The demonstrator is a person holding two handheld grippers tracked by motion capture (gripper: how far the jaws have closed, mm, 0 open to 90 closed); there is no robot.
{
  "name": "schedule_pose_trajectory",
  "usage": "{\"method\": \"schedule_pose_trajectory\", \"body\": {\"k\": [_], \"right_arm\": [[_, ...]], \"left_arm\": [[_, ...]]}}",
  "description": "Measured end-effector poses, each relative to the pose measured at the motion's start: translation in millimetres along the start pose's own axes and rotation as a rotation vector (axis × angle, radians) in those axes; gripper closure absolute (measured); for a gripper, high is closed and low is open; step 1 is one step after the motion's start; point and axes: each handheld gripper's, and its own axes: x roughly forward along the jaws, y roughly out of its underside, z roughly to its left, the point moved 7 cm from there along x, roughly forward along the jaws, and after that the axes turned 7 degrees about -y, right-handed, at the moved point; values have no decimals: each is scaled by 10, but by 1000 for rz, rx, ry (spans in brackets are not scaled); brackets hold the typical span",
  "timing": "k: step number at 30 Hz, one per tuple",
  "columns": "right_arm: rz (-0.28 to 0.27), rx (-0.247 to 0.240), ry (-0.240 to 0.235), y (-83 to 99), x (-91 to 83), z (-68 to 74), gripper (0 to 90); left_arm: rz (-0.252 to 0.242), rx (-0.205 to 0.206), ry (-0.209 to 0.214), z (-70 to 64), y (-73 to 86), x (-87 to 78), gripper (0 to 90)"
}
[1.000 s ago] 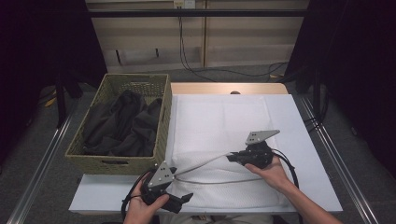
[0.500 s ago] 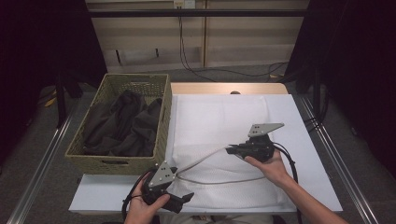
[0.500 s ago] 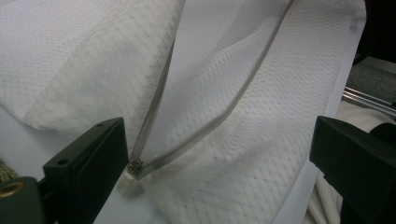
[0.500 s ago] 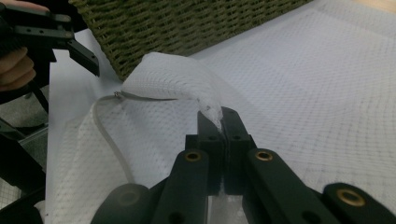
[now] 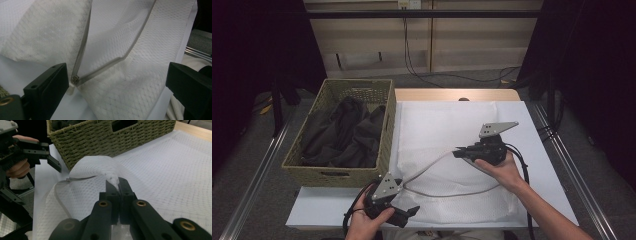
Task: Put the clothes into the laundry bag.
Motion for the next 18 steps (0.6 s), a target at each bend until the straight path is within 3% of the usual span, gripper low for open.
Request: {"method": "schedule_pose_trajectory", "body": {"k": [6, 12, 18], "right_arm": [[-30, -2, -8, -136, -73, -16, 892], [-36, -12, -10, -220, -66, -23, 892], [-76, -16, -9, -275, -58, -18, 892]], "left_arm": [[3, -2, -1, -2, 3, -2, 43], [-1, -3, 1, 3, 3, -5, 43], [1, -7, -3, 8, 5, -10, 42]]}}
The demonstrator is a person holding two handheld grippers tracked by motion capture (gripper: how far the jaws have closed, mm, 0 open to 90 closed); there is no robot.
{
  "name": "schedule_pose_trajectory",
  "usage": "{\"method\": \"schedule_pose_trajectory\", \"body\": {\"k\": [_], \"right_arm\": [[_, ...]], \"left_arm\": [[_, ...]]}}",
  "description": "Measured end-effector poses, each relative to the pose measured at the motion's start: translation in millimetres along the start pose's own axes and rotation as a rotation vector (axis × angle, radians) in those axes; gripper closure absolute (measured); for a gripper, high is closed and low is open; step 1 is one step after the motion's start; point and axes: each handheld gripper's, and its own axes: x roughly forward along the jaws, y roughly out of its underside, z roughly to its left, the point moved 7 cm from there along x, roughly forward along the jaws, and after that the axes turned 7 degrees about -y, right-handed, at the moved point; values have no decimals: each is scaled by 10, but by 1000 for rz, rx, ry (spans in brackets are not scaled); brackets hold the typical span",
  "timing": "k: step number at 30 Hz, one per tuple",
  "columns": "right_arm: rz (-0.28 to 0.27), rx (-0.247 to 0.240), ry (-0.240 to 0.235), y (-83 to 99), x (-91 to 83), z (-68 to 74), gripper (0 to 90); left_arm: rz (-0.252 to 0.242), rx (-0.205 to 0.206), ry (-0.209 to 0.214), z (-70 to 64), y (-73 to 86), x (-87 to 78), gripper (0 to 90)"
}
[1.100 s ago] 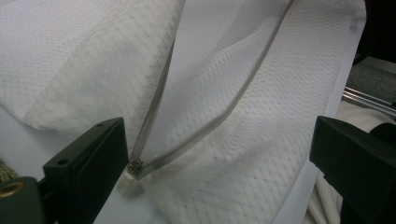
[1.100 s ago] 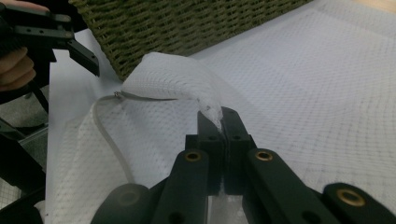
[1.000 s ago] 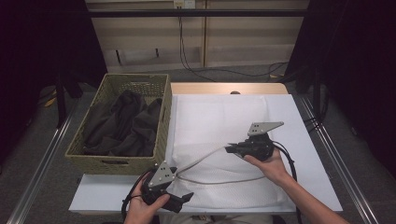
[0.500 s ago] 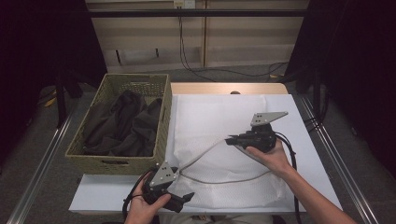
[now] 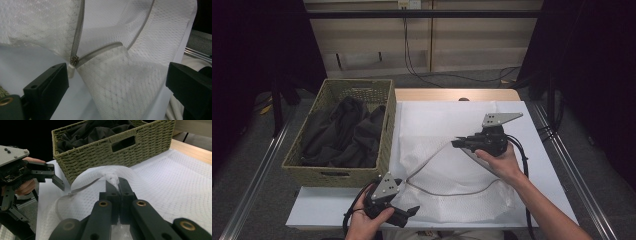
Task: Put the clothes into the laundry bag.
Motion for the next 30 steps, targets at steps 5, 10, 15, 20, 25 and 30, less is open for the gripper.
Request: {"method": "schedule_pose_trajectory", "body": {"k": [5, 10, 15, 20, 25, 30], "right_arm": [[-16, -4, -2, -45, -6, -5, 892], [-26, -18, 2, -145, -28, -16, 892], [-82, -12, 18, -173, -88, -43, 893], [-84, -10, 27, -162, -115, -48, 893], [-65, -14, 29, -124, -88, -43, 893], [-56, -17, 29, -112, -86, -55, 893]], "left_arm": [[-4, 5, -2, 8, -2, -10, 42], [-1, 10, -12, 14, -5, -12, 42], [-12, 2, -4, -20, -7, -17, 42], [-26, 38, 18, -98, -37, -45, 43], [-66, 25, 54, -51, -91, -146, 42], [-115, 37, 39, 47, -201, -342, 39]]}}
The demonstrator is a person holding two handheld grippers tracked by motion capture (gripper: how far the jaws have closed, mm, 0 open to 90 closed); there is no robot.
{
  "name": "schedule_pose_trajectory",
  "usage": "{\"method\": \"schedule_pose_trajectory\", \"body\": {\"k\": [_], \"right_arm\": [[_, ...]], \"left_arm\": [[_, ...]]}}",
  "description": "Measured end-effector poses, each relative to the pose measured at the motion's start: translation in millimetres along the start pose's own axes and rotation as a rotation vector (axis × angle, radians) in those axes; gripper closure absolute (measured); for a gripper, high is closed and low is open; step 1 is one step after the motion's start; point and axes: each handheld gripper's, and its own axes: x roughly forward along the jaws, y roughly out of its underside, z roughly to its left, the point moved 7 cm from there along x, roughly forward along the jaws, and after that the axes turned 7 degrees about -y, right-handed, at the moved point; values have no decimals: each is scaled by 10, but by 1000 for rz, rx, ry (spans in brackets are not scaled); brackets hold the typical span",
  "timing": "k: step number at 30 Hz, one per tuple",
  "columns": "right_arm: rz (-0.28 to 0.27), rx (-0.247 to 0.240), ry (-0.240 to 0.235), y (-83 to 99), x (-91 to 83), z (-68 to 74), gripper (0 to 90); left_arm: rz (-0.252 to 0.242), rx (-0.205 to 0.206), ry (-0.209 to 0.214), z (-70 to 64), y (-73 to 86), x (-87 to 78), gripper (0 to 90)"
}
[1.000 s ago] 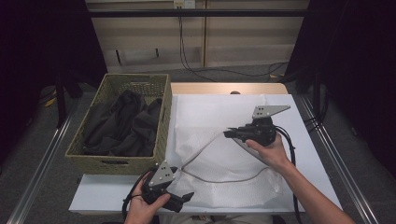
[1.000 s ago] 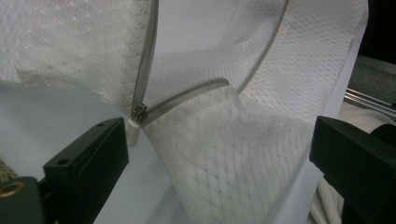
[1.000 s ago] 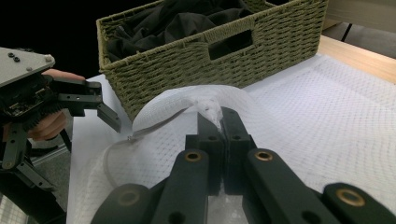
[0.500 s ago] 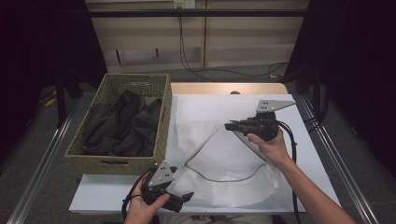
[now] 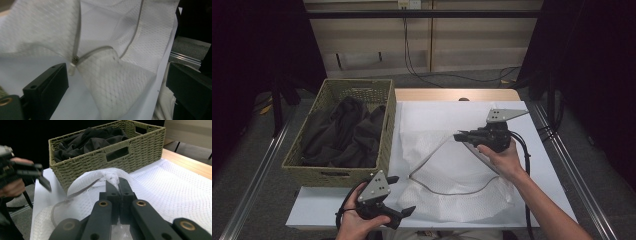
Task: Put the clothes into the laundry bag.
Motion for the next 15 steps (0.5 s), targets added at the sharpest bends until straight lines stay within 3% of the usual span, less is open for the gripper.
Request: {"method": "schedule_pose_trajectory", "body": {"k": [5, 10, 12, 13, 15], "right_arm": [[7, 5, -2, 22, 14, -2, 893], [13, 1, -3, 25, 29, 8, 893], [16, 2, -7, 31, 41, 11, 893], [20, 1, -6, 34, 44, 11, 893], [22, 0, -9, 38, 53, 17, 893]], "left_arm": [[-40, -30, -61, 159, -111, -151, 42], [-49, -63, -65, 314, -175, -217, 43], [-60, -62, -88, 400, -204, -244, 49], [-74, -88, -76, 421, -226, -253, 49], [-72, -80, -106, 510, -248, -279, 49]]}}
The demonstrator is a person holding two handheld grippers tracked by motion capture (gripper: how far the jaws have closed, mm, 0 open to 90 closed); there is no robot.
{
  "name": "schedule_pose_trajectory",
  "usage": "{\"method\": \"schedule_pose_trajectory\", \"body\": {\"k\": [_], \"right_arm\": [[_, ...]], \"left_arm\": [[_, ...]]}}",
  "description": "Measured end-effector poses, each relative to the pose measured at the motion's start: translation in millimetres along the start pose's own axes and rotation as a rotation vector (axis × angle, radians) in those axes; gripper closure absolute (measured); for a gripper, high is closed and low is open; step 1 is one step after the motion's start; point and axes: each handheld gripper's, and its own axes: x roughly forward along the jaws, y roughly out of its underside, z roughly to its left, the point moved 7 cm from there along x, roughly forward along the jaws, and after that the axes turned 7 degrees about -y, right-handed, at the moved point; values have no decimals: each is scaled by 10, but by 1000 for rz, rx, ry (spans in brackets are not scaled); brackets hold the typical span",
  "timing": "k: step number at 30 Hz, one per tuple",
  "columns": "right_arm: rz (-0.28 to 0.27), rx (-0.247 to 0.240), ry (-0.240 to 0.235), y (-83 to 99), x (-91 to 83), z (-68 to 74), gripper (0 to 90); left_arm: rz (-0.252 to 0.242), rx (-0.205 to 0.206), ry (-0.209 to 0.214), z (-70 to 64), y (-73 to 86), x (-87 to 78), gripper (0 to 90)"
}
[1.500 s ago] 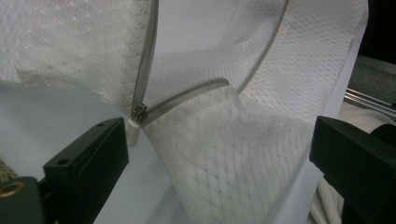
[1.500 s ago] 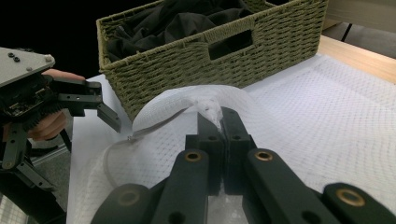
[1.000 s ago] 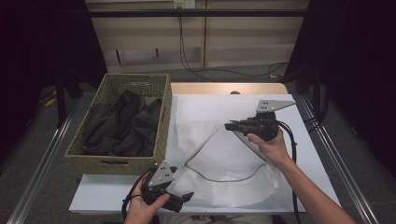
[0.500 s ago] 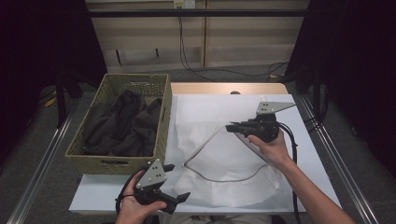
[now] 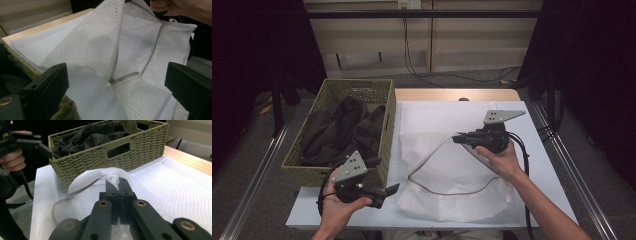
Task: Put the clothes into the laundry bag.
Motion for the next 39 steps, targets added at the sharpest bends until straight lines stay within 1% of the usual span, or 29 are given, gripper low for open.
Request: {"method": "schedule_pose_trajectory", "body": {"k": [1, 3, 4, 5, 6, 7, 8, 9, 10, 11, 13, 14, 15, 16, 17, 19, 21, 23, 25, 26, 27, 29, 30, 31, 32, 35, 38, 39], "right_arm": [[1, -1, 0, 2, 2, 1, 893], [3, -1, 0, 5, 6, 1, 892], [5, -1, 1, 8, 6, -1, 893], [5, -1, 0, 8, 7, -1, 892], [7, 0, 0, 10, 7, -2, 893], [8, 5, -5, 11, 7, -1, 892], [8, 6, -5, 13, 7, -5, 893], [8, 9, -7, 15, 8, -7, 892], [8, 10, -7, 16, 9, -10, 893], [8, 11, -4, 17, 10, -14, 892], [8, 13, -4, 18, 10, -17, 892], [9, 12, -2, 19, 8, -17, 892], [9, 12, -3, 19, 7, -15, 893], [8, 12, -3, 17, 7, -15, 892], [7, 12, -2, 16, 5, -18, 892], [9, 12, -2, 18, 7, -17, 892], [9, 11, -4, 20, 10, -17, 892], [12, 10, -3, 20, 9, -14, 892], [10, 12, -3, 16, 8, -16, 892], [11, 11, -1, 17, 7, -18, 893], [12, 9, -3, 19, 8, -19, 892], [11, 12, -3, 19, 8, -21, 892], [12, 14, -4, 21, 9, -20, 892], [13, 12, -6, 23, 11, -18, 892], [15, 11, -5, 24, 12, -17, 892], [14, 12, -9, 26, 16, -21, 892], [16, 12, -6, 29, 20, -28, 892], [15, 13, -6, 30, 20, -30, 892]], "left_arm": [[1, -4, -2, 42, -13, -4, 49], [7, -14, -25, 149, -37, -8, 49], [10, -29, -25, 178, -47, -8, 47], [29, -29, -34, 252, -54, -15, 45], [29, -34, -53, 307, -61, -13, 45], [42, -36, -72, 361, -62, -18, 45], [44, -57, -62, 410, -67, -16, 45], [50, -65, -78, 462, -71, -20, 46], [60, -45, -97, 508, -70, -16, 46], [76, -35, -112, 552, -70, -12, 46], [74, -47, -120, 619, -86, -11, 46], [88, -41, -121, 645, -86, -10, 46], [86, -37, -122, 664, -92, -8, 46], [89, -36, -137, 709, -101, -17, 47], [87, -45, -134, 747, -112, -17, 48], [97, -46, -143, 828, -124, -22, 48], [103, -50, -184, 925, -134, -26, 47], [124, -55, -171, 994, -140, -25, 47], [164, -20, -163, 1012, -141, -18, 47], [176, -3, -179, 1051, -145, -15, 47], [172, -5, -184, 1075, -147, -9, 43], [187, -7, -192, 1149, -131, 6, 41], [187, -13, -208, 1193, -128, 9, 40], [192, -13, -214, 1234, -123, 9, 38], [193, -23, -213, 1271, -118, 13, 39], [206, -46, -235, 1401, -104, 10, 39], [219, -64, -272, 1568, -82, 1, 36], [224, -93, -276, 1646, -63, 1, 32]]}}
